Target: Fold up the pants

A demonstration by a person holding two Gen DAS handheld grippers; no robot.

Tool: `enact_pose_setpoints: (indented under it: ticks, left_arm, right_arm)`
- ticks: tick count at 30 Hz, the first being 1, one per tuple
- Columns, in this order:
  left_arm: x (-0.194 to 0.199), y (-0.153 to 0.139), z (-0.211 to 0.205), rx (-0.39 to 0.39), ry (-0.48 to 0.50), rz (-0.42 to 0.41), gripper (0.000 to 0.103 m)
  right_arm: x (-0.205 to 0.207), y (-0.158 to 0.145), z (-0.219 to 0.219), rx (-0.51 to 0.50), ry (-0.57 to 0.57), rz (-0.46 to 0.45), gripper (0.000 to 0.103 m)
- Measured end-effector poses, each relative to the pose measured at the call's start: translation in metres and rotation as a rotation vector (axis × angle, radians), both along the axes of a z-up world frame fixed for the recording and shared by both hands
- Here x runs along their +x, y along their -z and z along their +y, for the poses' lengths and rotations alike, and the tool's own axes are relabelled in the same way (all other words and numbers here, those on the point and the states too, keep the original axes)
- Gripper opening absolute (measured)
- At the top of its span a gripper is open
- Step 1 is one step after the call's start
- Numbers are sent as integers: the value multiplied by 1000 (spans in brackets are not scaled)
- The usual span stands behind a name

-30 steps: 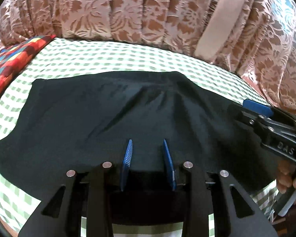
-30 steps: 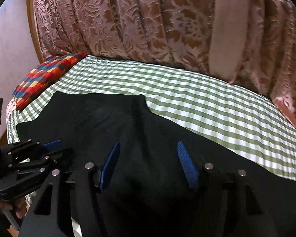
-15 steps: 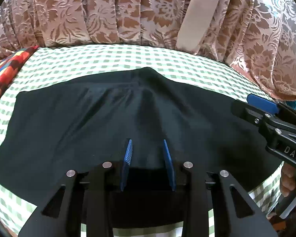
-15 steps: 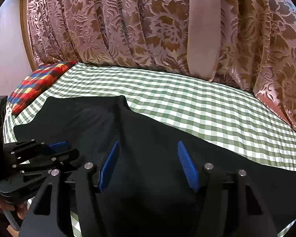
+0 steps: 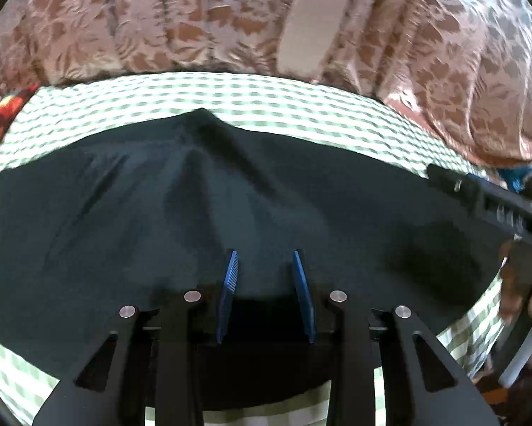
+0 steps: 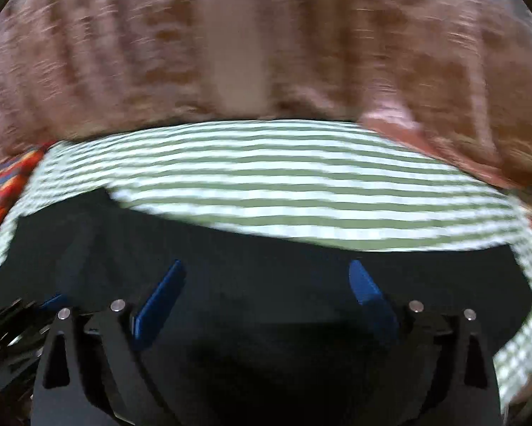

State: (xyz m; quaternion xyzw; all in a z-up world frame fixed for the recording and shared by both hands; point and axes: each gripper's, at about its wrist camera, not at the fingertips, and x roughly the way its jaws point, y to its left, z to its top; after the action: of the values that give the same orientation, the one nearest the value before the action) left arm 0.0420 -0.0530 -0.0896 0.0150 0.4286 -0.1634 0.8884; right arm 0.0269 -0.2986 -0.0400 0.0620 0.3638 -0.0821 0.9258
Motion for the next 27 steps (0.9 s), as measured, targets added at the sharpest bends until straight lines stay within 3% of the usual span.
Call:
enact_pose_setpoints:
  ticks: [6,20,21,24,27]
  left_arm:
    - [-13,3,-14,4,44,15,31]
    - [-28,-5,-21,31,63,-3,31]
    - [-29,-5,-22,33,65,-4,31]
    - [-30,-4,-21,36,70,-6,31]
    - [-29,-3,-17,26,64,-4,31]
  right_arm:
    - [-31,-2,-57,-40,175,-25,95]
    - [-67,13,-110,-1,283,-4,95]
    - [-68,14,-113,13,278,0,95]
    - [-80,21,-141,205,236,-8,95]
    - [-101,33,-180,349,283,2,88]
